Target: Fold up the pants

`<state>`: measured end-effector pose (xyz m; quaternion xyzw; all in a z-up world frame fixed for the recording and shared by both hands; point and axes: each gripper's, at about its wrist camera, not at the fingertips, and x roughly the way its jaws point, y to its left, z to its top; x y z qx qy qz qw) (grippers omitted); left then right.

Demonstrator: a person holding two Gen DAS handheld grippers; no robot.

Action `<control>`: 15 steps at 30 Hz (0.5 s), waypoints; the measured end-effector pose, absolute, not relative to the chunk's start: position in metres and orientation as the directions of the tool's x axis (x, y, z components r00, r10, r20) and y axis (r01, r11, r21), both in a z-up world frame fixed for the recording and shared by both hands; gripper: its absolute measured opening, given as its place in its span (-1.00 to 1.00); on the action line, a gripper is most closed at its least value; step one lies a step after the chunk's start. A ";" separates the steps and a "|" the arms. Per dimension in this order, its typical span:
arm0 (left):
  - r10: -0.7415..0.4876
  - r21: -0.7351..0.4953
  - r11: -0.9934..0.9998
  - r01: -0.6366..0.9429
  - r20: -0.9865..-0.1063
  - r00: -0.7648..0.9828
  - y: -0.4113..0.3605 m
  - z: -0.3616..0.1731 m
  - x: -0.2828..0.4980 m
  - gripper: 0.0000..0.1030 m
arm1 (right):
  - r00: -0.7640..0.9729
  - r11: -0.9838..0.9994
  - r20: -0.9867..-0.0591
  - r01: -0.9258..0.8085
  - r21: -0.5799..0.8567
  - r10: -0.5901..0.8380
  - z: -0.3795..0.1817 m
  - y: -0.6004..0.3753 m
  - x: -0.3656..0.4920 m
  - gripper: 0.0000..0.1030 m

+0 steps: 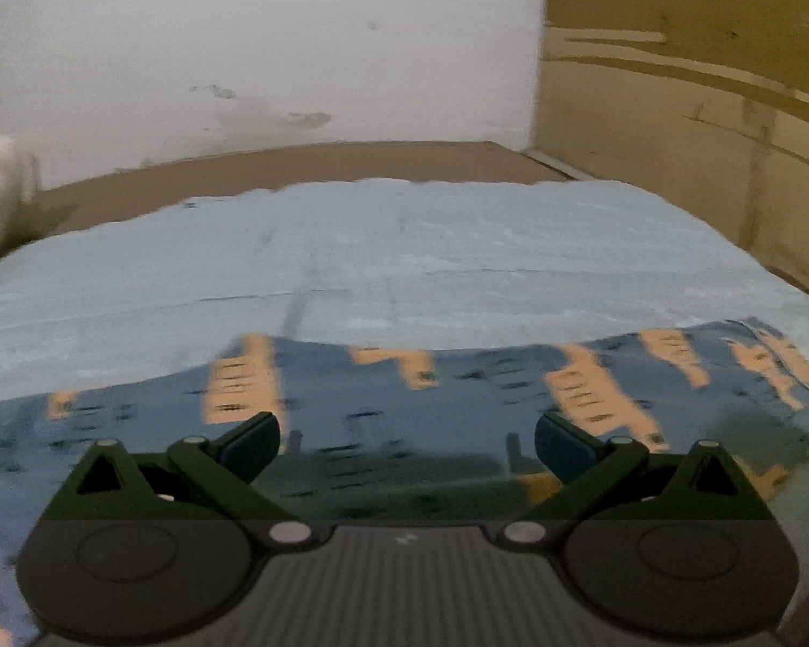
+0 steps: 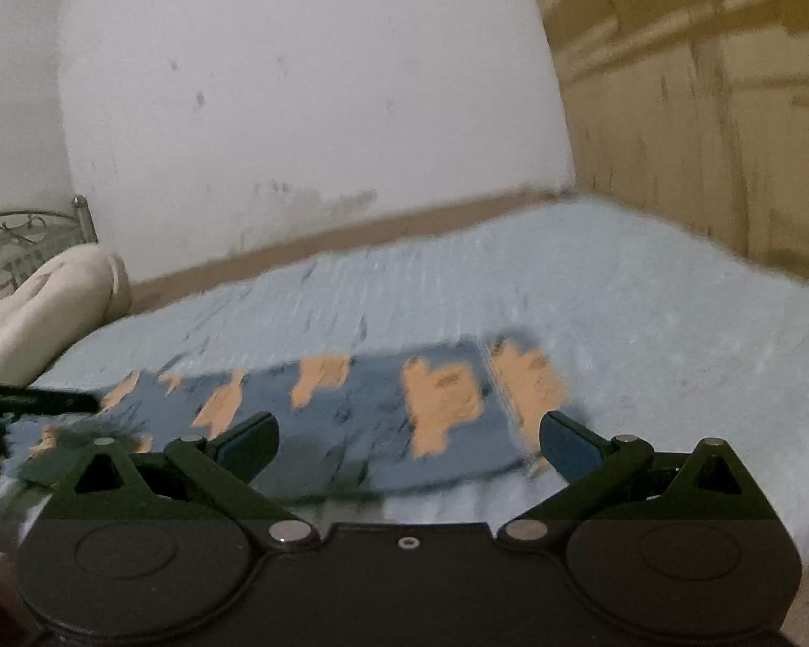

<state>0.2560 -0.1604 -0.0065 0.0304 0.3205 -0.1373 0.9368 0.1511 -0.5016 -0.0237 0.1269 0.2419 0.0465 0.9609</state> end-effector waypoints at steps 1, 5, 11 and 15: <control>-0.248 -0.035 0.957 0.288 -0.613 0.750 -0.166 -0.009 0.256 0.99 | 0.869 0.955 -0.468 -0.020 0.296 0.163 -0.025 -0.502 0.153 0.99; -0.257 -0.031 0.950 0.312 -0.644 0.720 -0.180 -0.023 0.264 0.99 | 0.834 0.923 -0.525 0.054 0.381 0.168 -0.032 -0.511 0.165 0.99; -0.254 -0.004 0.944 0.330 -0.649 0.717 -0.176 -0.047 0.258 0.99 | 0.816 0.908 -0.566 0.144 0.393 0.116 -0.039 -0.514 0.177 0.99; -0.259 -0.005 0.942 0.334 -0.642 0.721 -0.174 -0.049 0.257 0.99 | 0.818 0.887 -0.571 0.210 0.410 0.070 -0.046 -0.515 0.186 0.99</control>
